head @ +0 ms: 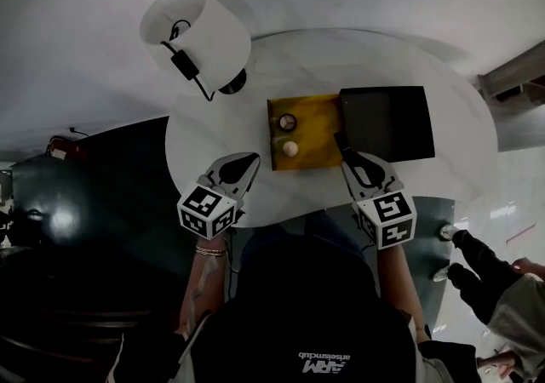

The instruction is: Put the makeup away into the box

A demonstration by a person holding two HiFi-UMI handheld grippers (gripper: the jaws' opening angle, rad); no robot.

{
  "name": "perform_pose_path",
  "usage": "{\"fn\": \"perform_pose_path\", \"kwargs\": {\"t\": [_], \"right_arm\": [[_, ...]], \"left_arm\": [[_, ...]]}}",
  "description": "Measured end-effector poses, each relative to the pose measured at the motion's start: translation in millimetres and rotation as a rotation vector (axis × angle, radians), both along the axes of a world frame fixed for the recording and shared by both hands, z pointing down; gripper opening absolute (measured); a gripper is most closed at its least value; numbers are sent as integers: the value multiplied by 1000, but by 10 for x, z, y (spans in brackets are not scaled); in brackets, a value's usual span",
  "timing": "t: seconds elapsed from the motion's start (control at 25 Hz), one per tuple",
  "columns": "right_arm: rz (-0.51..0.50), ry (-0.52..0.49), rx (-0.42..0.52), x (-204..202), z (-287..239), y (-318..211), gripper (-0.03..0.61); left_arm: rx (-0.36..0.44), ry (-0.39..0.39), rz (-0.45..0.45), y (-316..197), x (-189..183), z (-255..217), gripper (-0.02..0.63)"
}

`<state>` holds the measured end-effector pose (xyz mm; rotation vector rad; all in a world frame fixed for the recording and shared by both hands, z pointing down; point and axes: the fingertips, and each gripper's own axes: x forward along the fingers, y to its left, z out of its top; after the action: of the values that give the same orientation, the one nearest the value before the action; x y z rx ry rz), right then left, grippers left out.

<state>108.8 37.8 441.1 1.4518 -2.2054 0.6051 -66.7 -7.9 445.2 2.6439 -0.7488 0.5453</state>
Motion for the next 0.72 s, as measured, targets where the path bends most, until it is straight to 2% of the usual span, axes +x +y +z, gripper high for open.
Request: {"fn": "perform_pose_path", "kwargs": {"t": [0.36,0.72], "right_arm": [[-77,-5,-17,359,71,38,104],[-154,-3,-17,433,145,4,104]], "left_arm": [[-8,-22,-36,77,430,26,17],[-12,-33,-67,200,607,45,17]]}}
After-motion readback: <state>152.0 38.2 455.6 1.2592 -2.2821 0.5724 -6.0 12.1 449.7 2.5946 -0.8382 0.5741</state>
